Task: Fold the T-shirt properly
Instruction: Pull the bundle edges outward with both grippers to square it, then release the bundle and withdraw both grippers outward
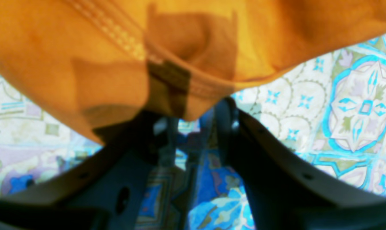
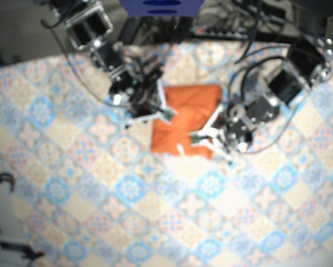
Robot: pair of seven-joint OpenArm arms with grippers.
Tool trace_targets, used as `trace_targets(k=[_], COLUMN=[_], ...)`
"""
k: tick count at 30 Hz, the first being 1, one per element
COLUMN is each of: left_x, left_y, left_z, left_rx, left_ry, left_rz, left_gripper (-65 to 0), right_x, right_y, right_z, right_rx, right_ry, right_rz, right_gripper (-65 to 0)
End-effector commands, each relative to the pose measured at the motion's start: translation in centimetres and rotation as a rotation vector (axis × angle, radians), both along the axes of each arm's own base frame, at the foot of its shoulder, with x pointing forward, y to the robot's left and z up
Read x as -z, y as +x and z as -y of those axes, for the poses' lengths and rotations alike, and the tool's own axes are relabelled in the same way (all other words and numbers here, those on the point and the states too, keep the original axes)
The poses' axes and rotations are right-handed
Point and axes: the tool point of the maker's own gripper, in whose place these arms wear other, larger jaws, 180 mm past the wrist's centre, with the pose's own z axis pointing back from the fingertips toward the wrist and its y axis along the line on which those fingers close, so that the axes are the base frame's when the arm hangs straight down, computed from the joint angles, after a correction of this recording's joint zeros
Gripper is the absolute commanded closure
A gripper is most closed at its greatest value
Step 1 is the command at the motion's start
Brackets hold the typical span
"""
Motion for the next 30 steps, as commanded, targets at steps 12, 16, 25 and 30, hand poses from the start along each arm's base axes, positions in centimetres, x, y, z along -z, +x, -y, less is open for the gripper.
trace_targets(k=[12, 16, 25, 30], left_x=[-1.5, -1.6, -2.0, -3.0], left_y=[1.8, 1.8, 1.0, 0.9], left_z=[0.3, -0.9, -4.1, -6.4], left_rx=[0.001, -0.007, -0.011, -0.012], left_ry=[-0.019, -0.001, 0.044, 0.073], left_rz=[0.048, 0.049, 0.058, 0.075], left_gripper=[0.0, 0.0, 0.0, 0.0], right_x=[0.5, 0.5, 0.7, -0.4], right_y=[-1.5, -1.2, -0.4, 0.8], right_z=[-0.5, -0.1, 2.7, 4.8], right_rx=[-0.013, -0.006, 0.027, 0.053], right_ry=[0.007, 0.002, -0.041, -0.06], right_rz=[-0.035, -0.03, -0.021, 0.024], right_gripper=[-20.7, -20.9, -21.0, -21.0])
